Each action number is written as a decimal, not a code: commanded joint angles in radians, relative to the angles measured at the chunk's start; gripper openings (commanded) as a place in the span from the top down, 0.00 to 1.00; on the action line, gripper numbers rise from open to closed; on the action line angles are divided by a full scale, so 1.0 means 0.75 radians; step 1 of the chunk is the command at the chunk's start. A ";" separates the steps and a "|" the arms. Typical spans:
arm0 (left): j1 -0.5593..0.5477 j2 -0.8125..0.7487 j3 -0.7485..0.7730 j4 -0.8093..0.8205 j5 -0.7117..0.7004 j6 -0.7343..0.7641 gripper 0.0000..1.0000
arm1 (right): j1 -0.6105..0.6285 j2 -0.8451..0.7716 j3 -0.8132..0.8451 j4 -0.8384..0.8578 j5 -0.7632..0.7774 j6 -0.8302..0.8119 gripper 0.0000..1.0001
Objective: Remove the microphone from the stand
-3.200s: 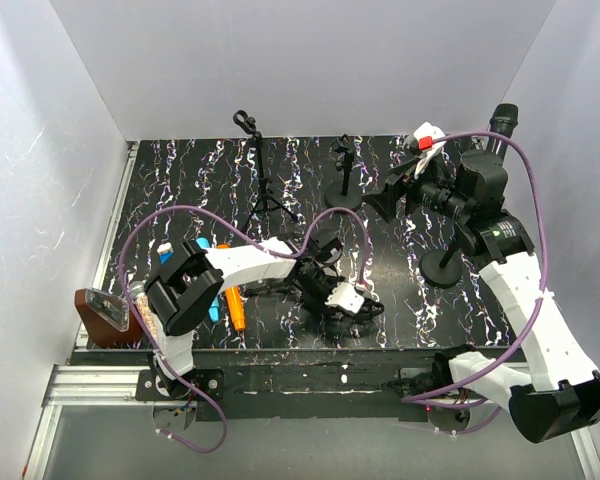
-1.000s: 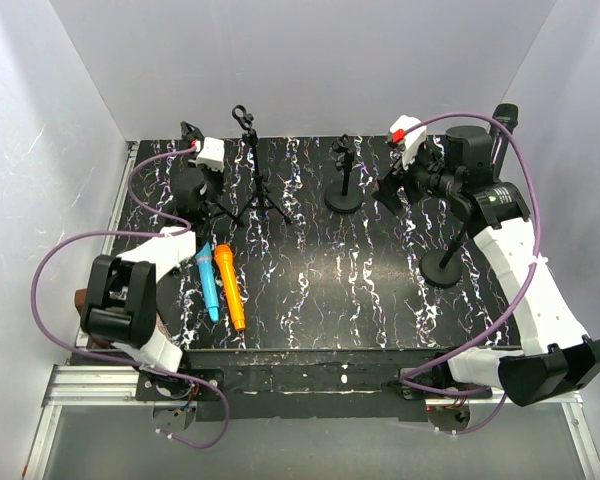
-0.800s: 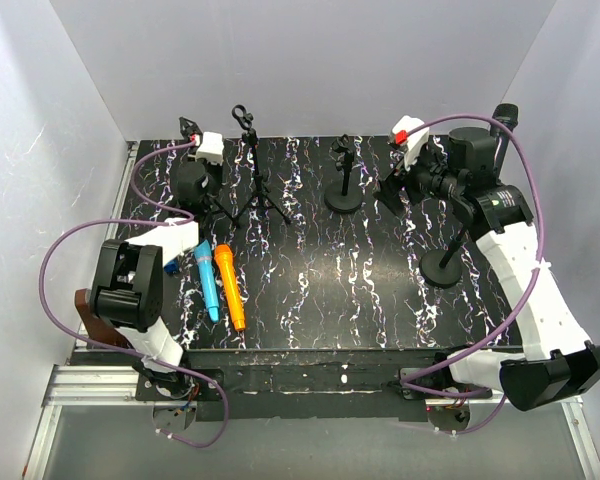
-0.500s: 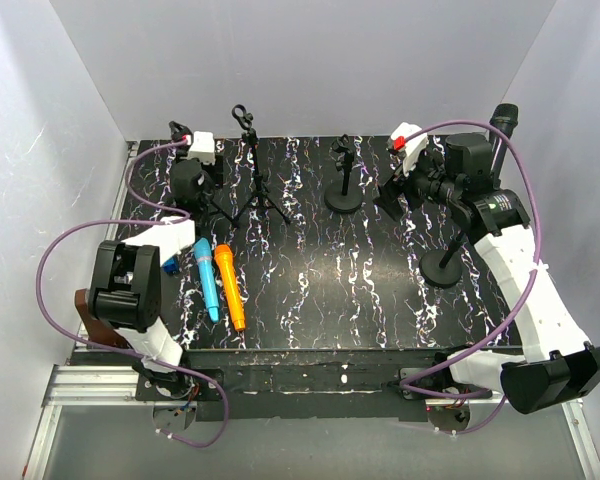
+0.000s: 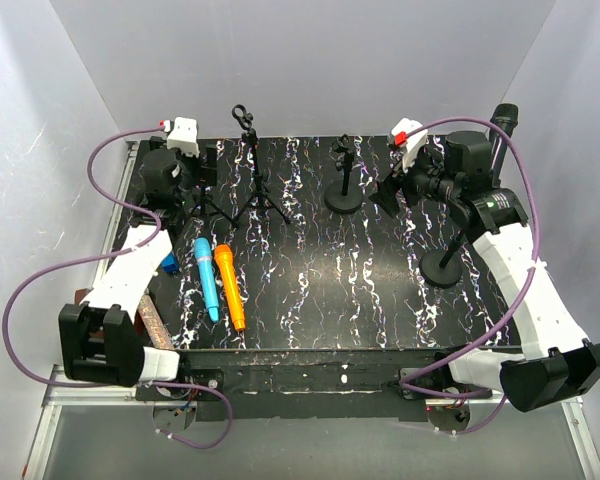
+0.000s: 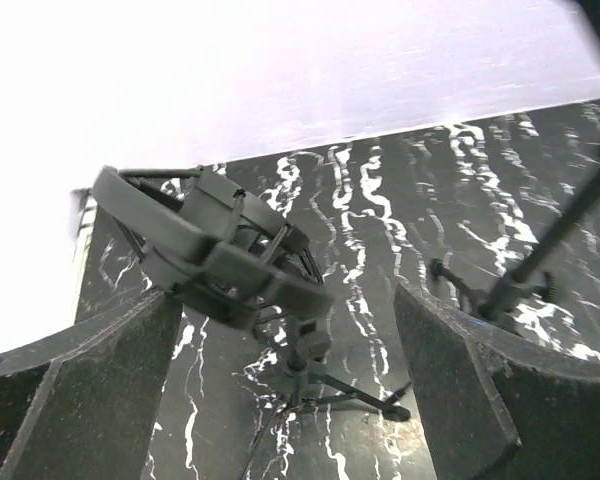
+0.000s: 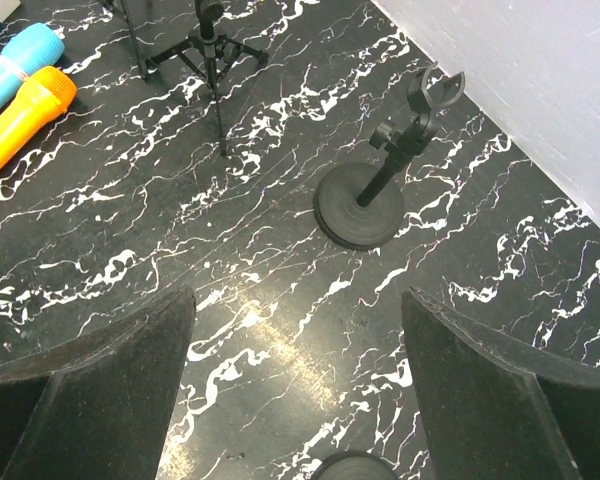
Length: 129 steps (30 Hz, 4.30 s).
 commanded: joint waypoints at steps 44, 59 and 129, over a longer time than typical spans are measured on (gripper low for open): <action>0.228 0.254 -0.373 0.002 -0.158 -0.176 0.77 | -0.005 0.005 -0.035 0.068 -0.054 0.048 0.10; 0.226 -0.342 -0.373 -0.244 0.313 -0.193 0.45 | -0.003 -0.001 -0.091 0.101 -0.076 0.078 0.10; -0.294 0.420 0.474 -0.333 0.985 -0.460 1.00 | 0.197 0.887 0.216 0.677 -0.614 0.911 0.32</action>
